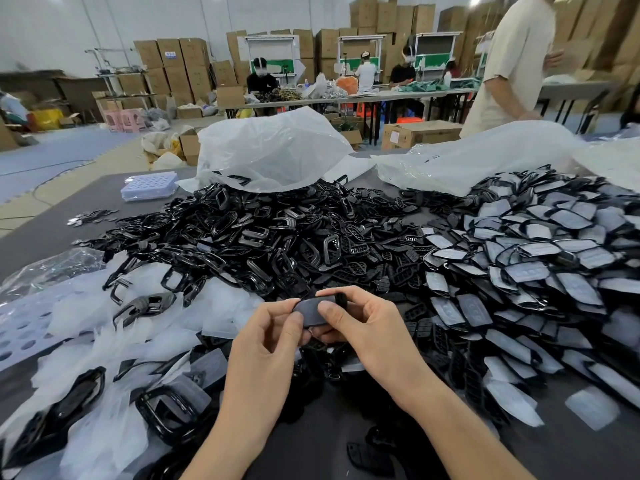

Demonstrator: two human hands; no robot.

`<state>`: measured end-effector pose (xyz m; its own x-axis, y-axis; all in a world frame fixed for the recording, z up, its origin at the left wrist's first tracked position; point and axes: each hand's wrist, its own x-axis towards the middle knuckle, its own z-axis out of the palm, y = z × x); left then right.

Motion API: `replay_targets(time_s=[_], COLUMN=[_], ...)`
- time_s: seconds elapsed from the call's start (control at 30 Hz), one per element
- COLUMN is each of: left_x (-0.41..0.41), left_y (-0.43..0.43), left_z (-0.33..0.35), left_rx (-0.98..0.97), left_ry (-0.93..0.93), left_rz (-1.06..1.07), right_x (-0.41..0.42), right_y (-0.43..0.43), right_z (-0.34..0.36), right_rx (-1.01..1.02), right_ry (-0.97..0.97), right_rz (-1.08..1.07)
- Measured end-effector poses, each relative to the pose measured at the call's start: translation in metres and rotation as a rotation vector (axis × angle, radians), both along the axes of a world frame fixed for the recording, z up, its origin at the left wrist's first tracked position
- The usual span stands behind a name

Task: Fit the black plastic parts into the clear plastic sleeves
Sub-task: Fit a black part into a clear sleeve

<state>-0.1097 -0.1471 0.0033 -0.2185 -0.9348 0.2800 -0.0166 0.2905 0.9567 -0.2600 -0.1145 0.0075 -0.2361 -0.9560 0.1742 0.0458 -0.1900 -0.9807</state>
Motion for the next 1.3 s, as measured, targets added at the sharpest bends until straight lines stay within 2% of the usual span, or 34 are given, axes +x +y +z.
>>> replay_targets(time_s=[0.5,0.83,1.03,1.3], left_x=[0.0014,0.0008,0.0015,0.0017], left_y=[0.0009,0.0041,0.0035,0.0029], left_z=[0.0000,-0.0049,-0.0071,-0.0071], left_rx=[-0.065,-0.126,-0.293,-0.371], left_ry=[-0.089,-0.126,-0.229,-0.239], left_rz=[-0.026,-0.056,-0.033,-0.030], right_x=[-0.0022,-0.0054,-0.0076,-0.0053], right_y=[-0.0084,-0.0045,-0.0012,-0.0007], right_z=[-0.0073,-0.0057,-0.0037,-0.0008], right_rx=[0.100,0.123,0.120,0.121], right_ry=[-0.270,-0.239,-0.180,-0.210], right_rz=[0.123,0.165,0.203,0.228])
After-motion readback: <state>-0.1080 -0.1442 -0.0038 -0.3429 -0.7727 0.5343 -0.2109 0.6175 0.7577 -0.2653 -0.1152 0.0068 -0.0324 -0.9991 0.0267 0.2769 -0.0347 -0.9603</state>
